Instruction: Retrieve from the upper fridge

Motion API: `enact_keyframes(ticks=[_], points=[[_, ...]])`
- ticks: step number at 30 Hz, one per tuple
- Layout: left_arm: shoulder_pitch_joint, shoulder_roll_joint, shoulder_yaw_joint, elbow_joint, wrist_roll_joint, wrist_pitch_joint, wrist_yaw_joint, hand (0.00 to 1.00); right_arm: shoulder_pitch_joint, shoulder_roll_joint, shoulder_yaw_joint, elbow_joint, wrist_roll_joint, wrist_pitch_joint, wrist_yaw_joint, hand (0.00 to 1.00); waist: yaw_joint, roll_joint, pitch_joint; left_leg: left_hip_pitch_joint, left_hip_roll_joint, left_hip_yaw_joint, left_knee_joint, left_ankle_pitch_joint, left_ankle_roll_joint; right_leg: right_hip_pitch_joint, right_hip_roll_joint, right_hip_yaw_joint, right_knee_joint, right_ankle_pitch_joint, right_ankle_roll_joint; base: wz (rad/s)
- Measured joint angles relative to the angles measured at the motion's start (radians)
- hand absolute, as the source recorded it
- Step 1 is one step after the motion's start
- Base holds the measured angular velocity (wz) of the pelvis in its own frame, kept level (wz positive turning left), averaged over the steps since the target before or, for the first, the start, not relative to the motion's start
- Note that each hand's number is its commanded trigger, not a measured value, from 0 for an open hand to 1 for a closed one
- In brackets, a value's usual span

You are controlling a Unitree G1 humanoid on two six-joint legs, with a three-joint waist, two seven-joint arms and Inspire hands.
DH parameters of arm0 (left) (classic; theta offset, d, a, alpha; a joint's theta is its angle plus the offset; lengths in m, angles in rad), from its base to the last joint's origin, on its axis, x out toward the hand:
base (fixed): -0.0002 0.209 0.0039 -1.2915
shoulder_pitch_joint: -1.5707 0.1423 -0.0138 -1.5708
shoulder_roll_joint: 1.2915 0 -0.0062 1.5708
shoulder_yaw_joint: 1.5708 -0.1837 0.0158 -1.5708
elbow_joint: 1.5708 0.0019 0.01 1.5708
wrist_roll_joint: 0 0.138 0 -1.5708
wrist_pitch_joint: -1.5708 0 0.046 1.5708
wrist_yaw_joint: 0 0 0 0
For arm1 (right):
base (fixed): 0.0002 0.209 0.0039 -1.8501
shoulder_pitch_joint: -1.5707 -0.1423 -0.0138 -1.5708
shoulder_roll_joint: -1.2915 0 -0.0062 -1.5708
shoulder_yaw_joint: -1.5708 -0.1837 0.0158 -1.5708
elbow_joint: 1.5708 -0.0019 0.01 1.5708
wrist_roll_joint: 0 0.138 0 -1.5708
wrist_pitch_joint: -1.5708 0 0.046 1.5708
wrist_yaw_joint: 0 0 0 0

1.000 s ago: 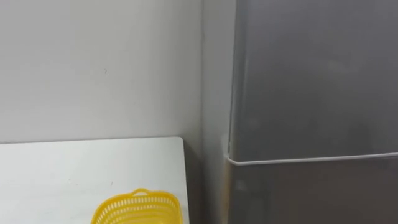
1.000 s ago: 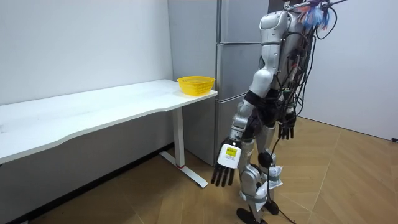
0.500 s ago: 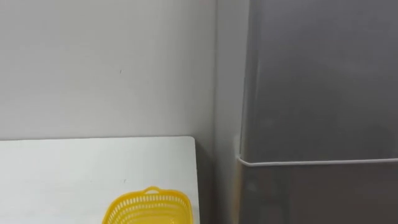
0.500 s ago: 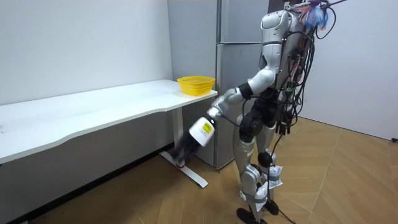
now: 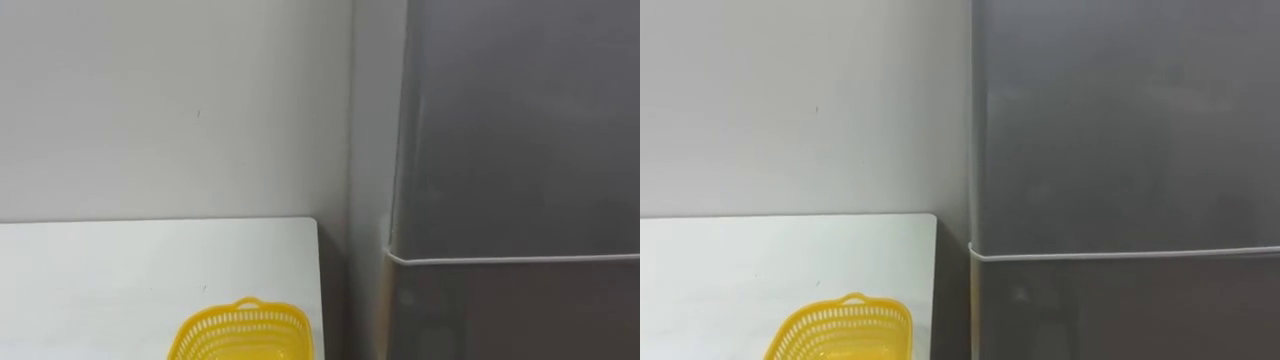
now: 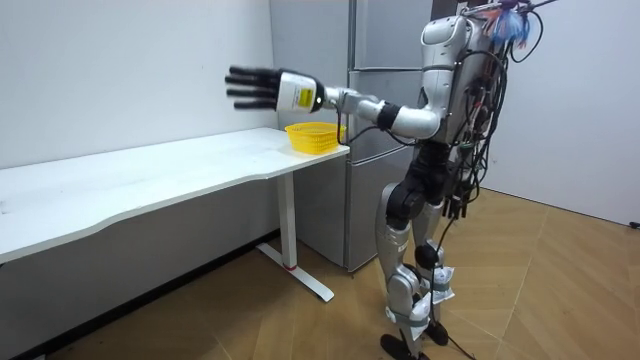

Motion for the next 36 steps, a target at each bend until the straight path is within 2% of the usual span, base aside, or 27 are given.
enact_keyframes(ticks=[3, 6, 10, 15, 16, 18, 21, 24, 31, 33, 36], points=[[-0.023, 0.0, -0.047, -0.086, 0.007, 0.001, -0.098, 0.0, -0.005, 0.001, -0.001, 0.008, -0.012, 0.006, 0.034, 0.0, -0.017, 0.001, 0.001, -0.005, 0.002, 0.0, 0.0, 0.004, 0.001, 0.002, 0.001, -0.003, -0.012, 0.007, 0.001, 0.04], [-0.083, 0.004, -0.112, -0.105, 0.036, 0.001, -0.196, 0.0, -0.03, 0.001, 0.0, 0.042, -0.019, 0.004, 0.05, 0.0, -0.036, 0.001, 0.0044, -0.007, 0.001, 0.0, 0.001, 0.005, 0.002, 0.002, -0.001, -0.005, -0.012, 0.008, 0.002, 0.0], [-0.117, 0.024, -0.208, -0.128, 0.039, 0.003, -0.341, 0.0, -0.075, 0.0, -0.001, 0.074, -0.024, -0.001, 0.072, 0.0, -0.073, 0.001, 0.0123, -0.012, 0.001, 0.0, 0.001, 0.006, 0.003, -0.003, -0.001, -0.004, -0.014, 0.009, 0.003, 0.0], [-0.211, 0.024, -0.329, -0.128, -0.016, 0.034, -0.531, 0.0, -0.096, -0.007, 0.035, 0.077, -0.02, -0.006, 0.082, 0.0, -0.097, 0.011, 0.0241, -0.02, 0.0, 0.004, 0.0, 0.007, 0.004, -0.015, -0.001, 0.0, -0.012, 0.014, 0.004, -0.02], [-0.22, 0.024, -0.339, -0.128, -0.019, 0.04, -0.552, 0.0, -0.1, -0.007, 0.036, 0.079, -0.021, -0.004, 0.086, 0.0, -0.101, 0.013, 0.0244, -0.021, 0.0, 0.004, -0.002, 0.007, 0.004, -0.017, -0.001, 0.0, -0.012, 0.014, 0.004, 0.0], [-0.248, 0.022, -0.383, -0.128, -0.022, 0.061, -0.631, 0.0, -0.104, -0.007, 0.038, 0.078, -0.021, -0.004, 0.099, 0.0, -0.113, 0.015, 0.0225, -0.021, 0.0, 0.004, -0.004, 0.008, 0.004, -0.019, -0.001, 0.002, -0.012, 0.014, 0.004, -0.04], [-0.255, 0.02, -0.437, -0.128, -0.039, 0.067, -0.723, 0.0, -0.109, -0.008, 0.041, 0.079, -0.026, -0.004, 0.106, 0.0, -0.13, 0.015, 0.0214, -0.018, 0.002, 0.014, -0.012, 0.01, 0.002, -0.021, 0.0, 0.005, -0.014, 0.014, 0.004, -0.07], [-0.26, 0.02, -0.461, -0.128, -0.063, 0.082, -0.788, 0.0, -0.11, -0.01, 0.047, 0.084, -0.026, -0.004, 0.107, 0.0, -0.134, 0.015, 0.017, -0.018, 0.005, 0.016, -0.016, 0.01, 0.002, -0.02, 0.001, 0.006, -0.013, 0.015, 0.002, -0.07], [-0.278, 0.021, -0.466, -0.128, -0.063, 0.082, -0.865, 0.0, -0.109, -0.014, 0.059, 0.085, -0.032, -0.005, 0.107, 0.0, -0.137, 0.014, 0.0126, -0.005, 0.006, 0.028, -0.018, 0.01, 0.001, -0.013, 0.003, 0.012, -0.015, 0.017, 0.002, -0.01], [-0.282, 0.021, -0.469, -0.128, -0.062, 0.082, -0.887, 0.0, -0.109, -0.014, 0.066, 0.085, -0.033, -0.005, 0.104, 0.0, -0.136, 0.02, 0.0072, -0.003, 0.006, 0.033, -0.018, 0.01, 0.001, -0.012, 0.003, 0.018, -0.016, 0.018, 0.002, -0.06], [-0.282, 0.021, -0.478, -0.128, -0.061, 0.086, -0.916, 0.0, -0.109, -0.014, 0.069, 0.086, -0.034, -0.005, 0.104, 0.0, -0.136, 0.025, 0.005, 0.001, 0.006, 0.04, -0.018, 0.01, 0.002, -0.008, 0.005, 0.028, -0.014, 0.019, 0.002, -0.06]])
